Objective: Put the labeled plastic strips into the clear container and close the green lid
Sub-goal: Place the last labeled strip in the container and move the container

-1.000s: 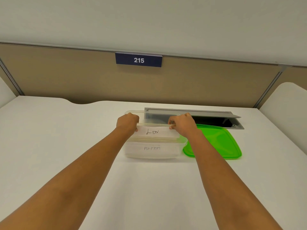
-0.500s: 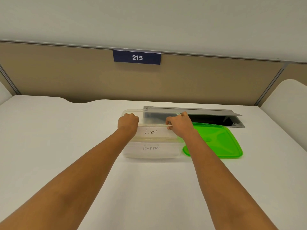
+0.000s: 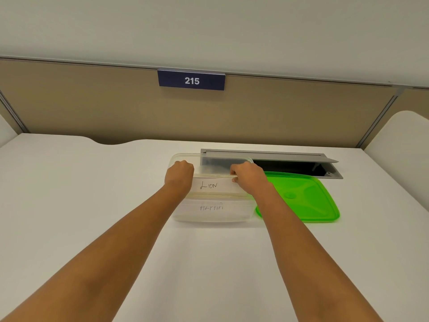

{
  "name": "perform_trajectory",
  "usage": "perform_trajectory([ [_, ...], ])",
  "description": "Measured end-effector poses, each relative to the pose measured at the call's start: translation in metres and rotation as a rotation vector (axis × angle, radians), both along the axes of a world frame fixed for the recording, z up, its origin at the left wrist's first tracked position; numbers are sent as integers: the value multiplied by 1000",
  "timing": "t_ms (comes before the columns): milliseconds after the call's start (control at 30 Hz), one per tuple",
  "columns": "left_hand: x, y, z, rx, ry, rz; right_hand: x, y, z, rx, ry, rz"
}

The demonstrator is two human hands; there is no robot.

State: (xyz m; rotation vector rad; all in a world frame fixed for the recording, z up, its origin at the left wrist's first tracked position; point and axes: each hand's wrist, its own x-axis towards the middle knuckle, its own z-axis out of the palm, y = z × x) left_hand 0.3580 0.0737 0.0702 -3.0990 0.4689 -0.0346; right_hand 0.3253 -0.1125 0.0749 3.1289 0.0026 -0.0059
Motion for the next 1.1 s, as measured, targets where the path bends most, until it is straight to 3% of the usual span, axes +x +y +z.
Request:
perform_trajectory([
  [300,0,2,-5,12,-20,-17,-5,0,1,16,24,-12],
  [433,0,5,-5,-78,-54,-15,-9,0,0,99,-10,-13],
  [567,-3,12,-3,-240,-153,-7,-15,-4,-1,318,-256,-44],
  [733,-9,26,-6,-649,-187,76,-23,-8,-1,747,-491,-228],
  [867,-10,36,-13,-1008,-65,212,-26,-16,-4,1097,-378,-350],
  [1100,-9,46,-27,-1530,551,376,-32,-25,-19,1521,-126,-521],
])
